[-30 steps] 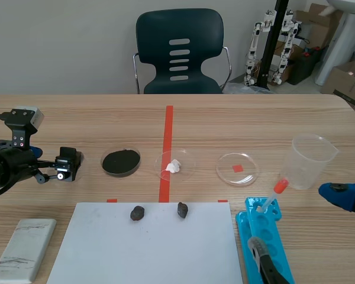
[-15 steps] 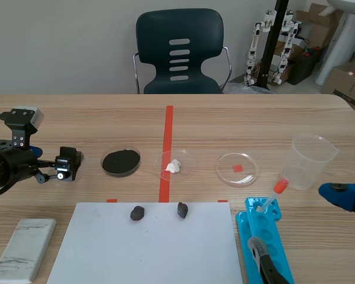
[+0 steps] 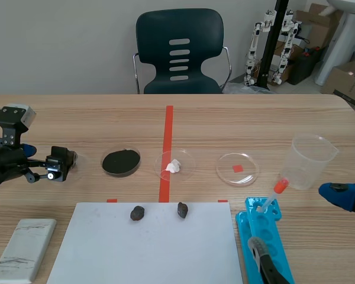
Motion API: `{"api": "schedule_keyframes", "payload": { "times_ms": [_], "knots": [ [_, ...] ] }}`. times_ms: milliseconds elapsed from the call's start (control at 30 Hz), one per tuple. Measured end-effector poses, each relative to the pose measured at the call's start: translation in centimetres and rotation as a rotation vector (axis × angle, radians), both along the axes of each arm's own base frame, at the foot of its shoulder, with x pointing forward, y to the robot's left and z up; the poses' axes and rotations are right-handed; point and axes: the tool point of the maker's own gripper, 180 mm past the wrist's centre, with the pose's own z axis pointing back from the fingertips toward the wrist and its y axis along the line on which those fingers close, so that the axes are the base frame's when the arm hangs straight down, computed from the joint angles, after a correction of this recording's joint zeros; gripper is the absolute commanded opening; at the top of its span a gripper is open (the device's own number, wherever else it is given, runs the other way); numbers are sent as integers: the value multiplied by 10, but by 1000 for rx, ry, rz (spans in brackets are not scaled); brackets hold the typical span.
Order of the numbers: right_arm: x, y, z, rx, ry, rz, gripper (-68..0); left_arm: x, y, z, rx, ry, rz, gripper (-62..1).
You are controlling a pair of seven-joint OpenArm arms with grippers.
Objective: Return to the home posture
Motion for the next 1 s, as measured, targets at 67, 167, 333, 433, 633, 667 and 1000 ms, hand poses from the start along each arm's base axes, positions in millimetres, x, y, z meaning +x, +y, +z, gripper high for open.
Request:
{"api": "schedule_keyframes", "payload": {
  "times_ms": [67, 167, 333, 433, 633, 667, 1000],
  "knots": [
    [0, 0, 0, 0, 0, 0, -52, -1, 4, 6, 2, -24, -10, 14],
    [0, 0, 0, 0, 0, 0, -52, -5, 2, 19, 12, -85, -48, 14],
    [0, 0, 0, 0, 0, 0, -52, -26, -16, 31, 30, -131, -132, 14],
    [0, 0, 0, 0, 0, 0, -52, -44, -28, 36, 38, -140, -187, 14],
    [0, 0, 0, 0, 0, 0, -52, -86, -65, 66, -20, -241, -305, 14],
    [0, 0, 0, 0, 0, 0, -52, -94, -74, 71, -31, -256, -330, 14],
    [0, 0, 0, 0, 0, 0, -52, -180, -147, 134, -204, -383, -533, 14]
  ]
}}
